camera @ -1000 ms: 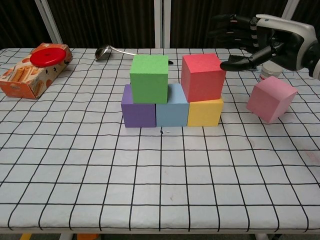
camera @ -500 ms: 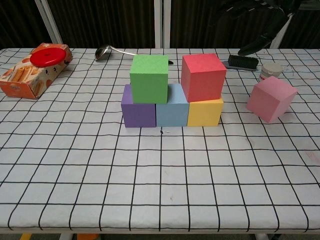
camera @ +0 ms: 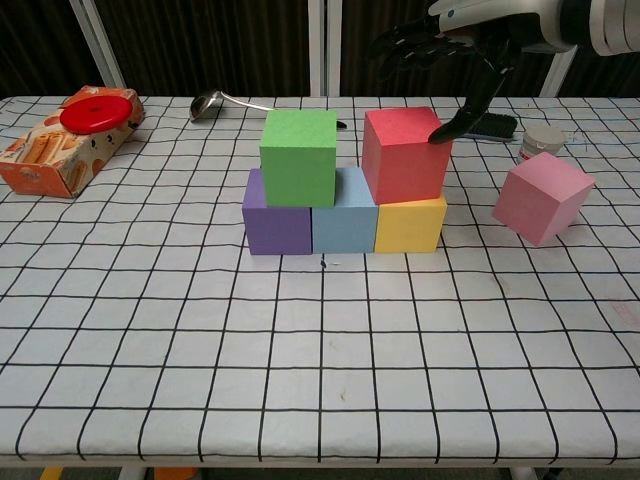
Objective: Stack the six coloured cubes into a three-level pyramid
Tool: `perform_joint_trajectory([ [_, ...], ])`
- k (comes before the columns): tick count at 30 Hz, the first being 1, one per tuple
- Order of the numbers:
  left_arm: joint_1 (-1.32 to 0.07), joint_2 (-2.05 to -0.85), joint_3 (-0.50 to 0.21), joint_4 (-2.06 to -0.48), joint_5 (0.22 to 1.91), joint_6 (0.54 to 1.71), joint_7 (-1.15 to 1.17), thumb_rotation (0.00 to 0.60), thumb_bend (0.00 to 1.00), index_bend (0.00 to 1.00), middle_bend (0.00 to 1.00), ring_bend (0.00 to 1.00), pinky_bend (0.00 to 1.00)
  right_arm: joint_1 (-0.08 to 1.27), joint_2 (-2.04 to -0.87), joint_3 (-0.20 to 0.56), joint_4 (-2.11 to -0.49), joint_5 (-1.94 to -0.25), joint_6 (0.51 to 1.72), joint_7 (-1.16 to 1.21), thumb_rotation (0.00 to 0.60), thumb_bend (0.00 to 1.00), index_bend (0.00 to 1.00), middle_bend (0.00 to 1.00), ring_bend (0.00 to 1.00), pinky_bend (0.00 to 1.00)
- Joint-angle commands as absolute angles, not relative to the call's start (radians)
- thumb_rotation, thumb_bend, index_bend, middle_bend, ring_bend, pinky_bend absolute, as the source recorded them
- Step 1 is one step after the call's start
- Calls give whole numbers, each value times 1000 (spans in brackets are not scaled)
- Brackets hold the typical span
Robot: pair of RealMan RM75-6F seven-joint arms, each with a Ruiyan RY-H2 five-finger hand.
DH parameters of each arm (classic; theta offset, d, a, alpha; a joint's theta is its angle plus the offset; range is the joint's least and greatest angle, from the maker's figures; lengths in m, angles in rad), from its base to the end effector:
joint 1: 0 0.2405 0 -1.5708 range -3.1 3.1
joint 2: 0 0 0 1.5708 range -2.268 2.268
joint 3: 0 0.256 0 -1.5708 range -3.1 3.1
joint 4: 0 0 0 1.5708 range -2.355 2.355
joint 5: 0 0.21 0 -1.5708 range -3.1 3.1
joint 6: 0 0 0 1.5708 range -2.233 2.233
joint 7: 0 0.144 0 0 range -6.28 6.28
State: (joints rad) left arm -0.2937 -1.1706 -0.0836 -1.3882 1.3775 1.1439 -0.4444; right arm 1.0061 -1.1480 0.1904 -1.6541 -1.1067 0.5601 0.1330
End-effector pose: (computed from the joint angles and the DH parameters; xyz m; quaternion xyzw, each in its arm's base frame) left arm -0.3401 0.2595 0.1397 -0.5576 -0.5281 -0.4098 0.4922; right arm -0.0871 -0.3811 0.0612 0.7810 -0.4492 0.3383 0.2717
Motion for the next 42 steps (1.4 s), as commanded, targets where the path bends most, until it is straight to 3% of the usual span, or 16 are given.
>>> perform_joint_trajectory([
  [1,-293,-1172,-82,-1384,1379,1143,-448,600,128,171,219,76,108,1013,-1161,185,-1647,-1092,561,113,600,125,0,128,0,0],
  [10,-292,-1170,-77,-1377,1387,1141,-470,600,128,171,219,76,108,1020,-1195,175,-1625,-1049,567,77,600,162,0,305,0,0],
  [19,-294,-1167,-77,-1376,1391,1142,-479,600,128,171,219,76,108,996,-1201,202,-1640,-1058,637,79,600,205,0,376,0,0],
  [42,-286,-1175,-70,-1353,1395,1147,-505,600,128,171,220,76,108,1012,-1260,199,-1650,-1006,641,22,600,209,0,407,0,0],
])
